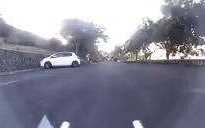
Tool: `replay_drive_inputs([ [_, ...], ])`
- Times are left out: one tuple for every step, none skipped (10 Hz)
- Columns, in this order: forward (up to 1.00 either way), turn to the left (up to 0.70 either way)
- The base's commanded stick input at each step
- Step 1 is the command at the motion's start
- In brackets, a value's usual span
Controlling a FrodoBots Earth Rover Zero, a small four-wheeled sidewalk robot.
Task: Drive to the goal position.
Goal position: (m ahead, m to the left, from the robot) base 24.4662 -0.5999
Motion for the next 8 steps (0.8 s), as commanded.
replay_drive_inputs([
  [0.50, -0.01],
  [0.50, 0.00],
  [0.50, -0.36],
  [0.50, -0.50],
  [0.50, -0.50],
  [0.50, -0.01],
  [0.50, 0.00],
  [0.50, 0.00],
])
